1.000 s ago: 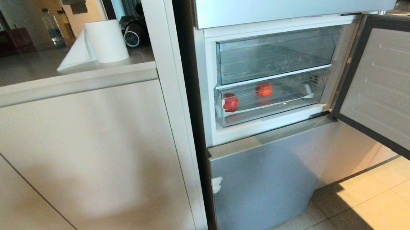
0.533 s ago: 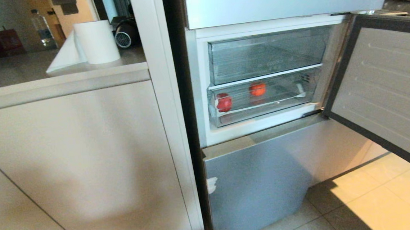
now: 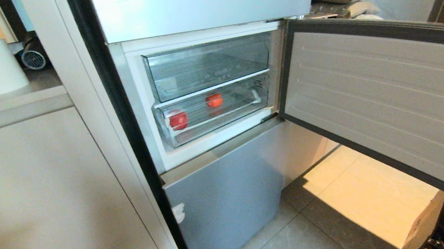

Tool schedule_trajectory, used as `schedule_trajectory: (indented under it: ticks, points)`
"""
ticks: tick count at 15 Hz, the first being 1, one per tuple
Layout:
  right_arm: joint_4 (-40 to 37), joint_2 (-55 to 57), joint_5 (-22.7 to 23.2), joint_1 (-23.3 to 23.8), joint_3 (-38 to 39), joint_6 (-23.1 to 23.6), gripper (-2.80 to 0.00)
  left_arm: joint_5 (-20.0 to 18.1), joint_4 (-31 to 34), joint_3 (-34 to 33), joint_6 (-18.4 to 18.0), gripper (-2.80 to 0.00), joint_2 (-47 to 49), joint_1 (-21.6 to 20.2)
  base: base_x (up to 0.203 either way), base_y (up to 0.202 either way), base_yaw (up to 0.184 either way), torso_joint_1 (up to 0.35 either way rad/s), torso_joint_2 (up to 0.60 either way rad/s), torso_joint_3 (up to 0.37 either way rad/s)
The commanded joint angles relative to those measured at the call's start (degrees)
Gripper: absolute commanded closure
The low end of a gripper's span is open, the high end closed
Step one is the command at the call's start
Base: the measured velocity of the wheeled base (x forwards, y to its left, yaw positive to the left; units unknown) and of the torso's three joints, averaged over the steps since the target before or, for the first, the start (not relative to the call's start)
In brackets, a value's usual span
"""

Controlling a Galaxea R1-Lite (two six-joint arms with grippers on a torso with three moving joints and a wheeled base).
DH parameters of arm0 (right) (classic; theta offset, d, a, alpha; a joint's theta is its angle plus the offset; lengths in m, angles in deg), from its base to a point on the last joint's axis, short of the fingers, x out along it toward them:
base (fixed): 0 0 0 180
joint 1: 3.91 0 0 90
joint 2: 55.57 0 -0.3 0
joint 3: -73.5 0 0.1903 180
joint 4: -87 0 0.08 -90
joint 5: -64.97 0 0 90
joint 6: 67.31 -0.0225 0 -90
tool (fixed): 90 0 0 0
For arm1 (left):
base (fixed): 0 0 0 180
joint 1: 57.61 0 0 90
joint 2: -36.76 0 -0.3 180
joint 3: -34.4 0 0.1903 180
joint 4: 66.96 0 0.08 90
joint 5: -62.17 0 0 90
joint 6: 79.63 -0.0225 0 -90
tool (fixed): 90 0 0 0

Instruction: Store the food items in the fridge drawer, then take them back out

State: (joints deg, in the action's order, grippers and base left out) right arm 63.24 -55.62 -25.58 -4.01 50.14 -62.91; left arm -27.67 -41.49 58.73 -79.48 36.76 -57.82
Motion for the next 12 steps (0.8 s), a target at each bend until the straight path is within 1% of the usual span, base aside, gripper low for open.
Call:
schedule_trajectory:
  ticks: [1,5,7,8,10,11,12]
  points:
    - [0.0,0.1,-0.1,-0.1,0.0,0.0,0.00,0.0,0.0,0.0,0.0,0.00,0.0,-0.1,0.001,0.004,-0.074,0.002,0.00,0.002]
    - [0.0,0.1,0.0,-0.1,0.0,-0.3,0.00,0.0,0.0,0.0,0.0,0.00,0.0,-0.1,0.000,0.000,0.000,0.000,0.00,0.000]
    - [0.6,0.9,-0.5,0.1,-1.3,-2.7,0.00,0.0,0.0,0.0,0.0,0.00,0.0,-0.1,0.000,0.000,0.000,0.000,0.00,0.000]
    - [0.9,2.6,-1.7,0.2,-3.6,-4.7,0.00,0.0,0.0,0.0,0.0,0.00,0.0,-0.1,0.000,0.000,0.000,0.000,0.00,0.000]
    - [1.2,9.2,-6.7,0.7,-11.6,-14.0,0.00,0.0,0.0,0.0,0.0,0.00,0.0,-0.1,0.000,0.000,0.000,0.000,0.00,0.000]
    - [1.2,12.8,-8.7,1.6,-15.6,-18.1,0.00,0.0,0.0,0.0,0.0,0.00,0.0,-0.1,0.000,0.000,0.000,0.000,0.00,0.000]
    - [1.3,16.3,-10.1,4.1,-18.8,-21.8,0.00,0.0,0.0,0.0,0.0,0.00,0.0,-0.1,0.000,0.000,0.000,0.000,0.00,0.000]
